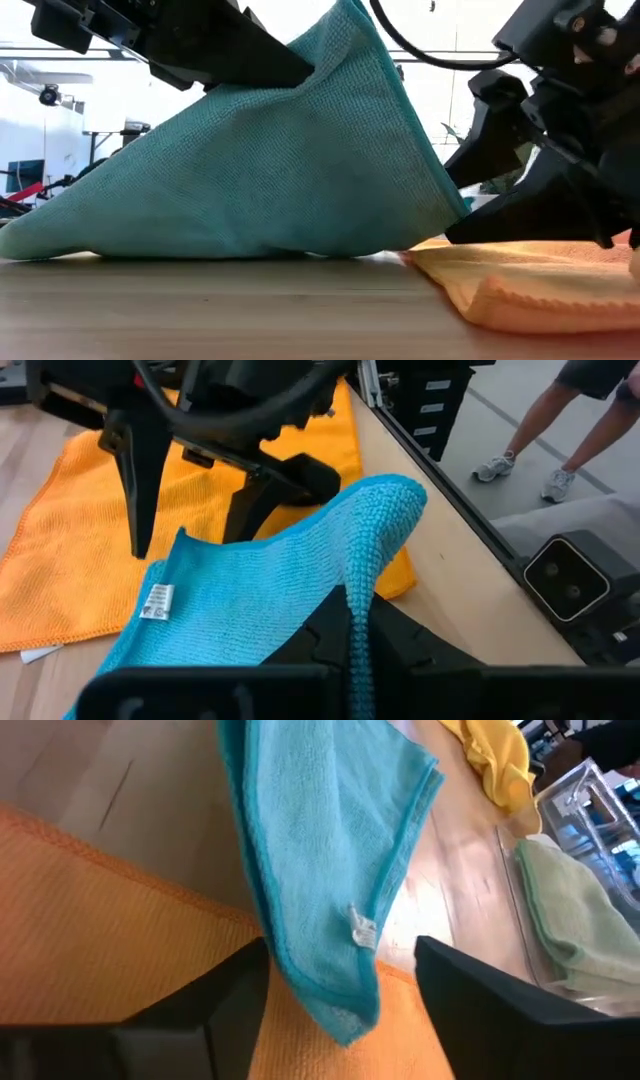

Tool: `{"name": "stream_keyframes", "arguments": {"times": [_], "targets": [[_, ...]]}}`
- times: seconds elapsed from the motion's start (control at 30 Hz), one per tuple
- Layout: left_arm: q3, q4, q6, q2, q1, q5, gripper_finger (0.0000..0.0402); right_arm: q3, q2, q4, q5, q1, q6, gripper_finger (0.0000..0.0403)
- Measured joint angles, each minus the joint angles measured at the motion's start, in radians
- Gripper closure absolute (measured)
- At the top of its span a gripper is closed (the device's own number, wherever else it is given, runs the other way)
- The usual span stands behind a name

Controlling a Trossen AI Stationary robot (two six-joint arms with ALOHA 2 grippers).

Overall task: Fold microfiber towels
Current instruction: Fold the blue towel

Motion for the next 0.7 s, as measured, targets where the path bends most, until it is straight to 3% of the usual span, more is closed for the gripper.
{"name": "stream_keyframes", "arguments": {"times": [0.5, 0.7], "targets": [[0.0, -0.007, 0.0, 0.0, 0.0, 0.011, 0.0402, 0.003, 0.005, -0.004, -0.047, -0.017, 0.01, 0.0365], [0.0, -0.03, 0.052, 0.0, -0.006, 0.024, 0.0374, 0.022, 0.003, -0.003, -0.081, -0.019, 0.058, 0.0393]]}}
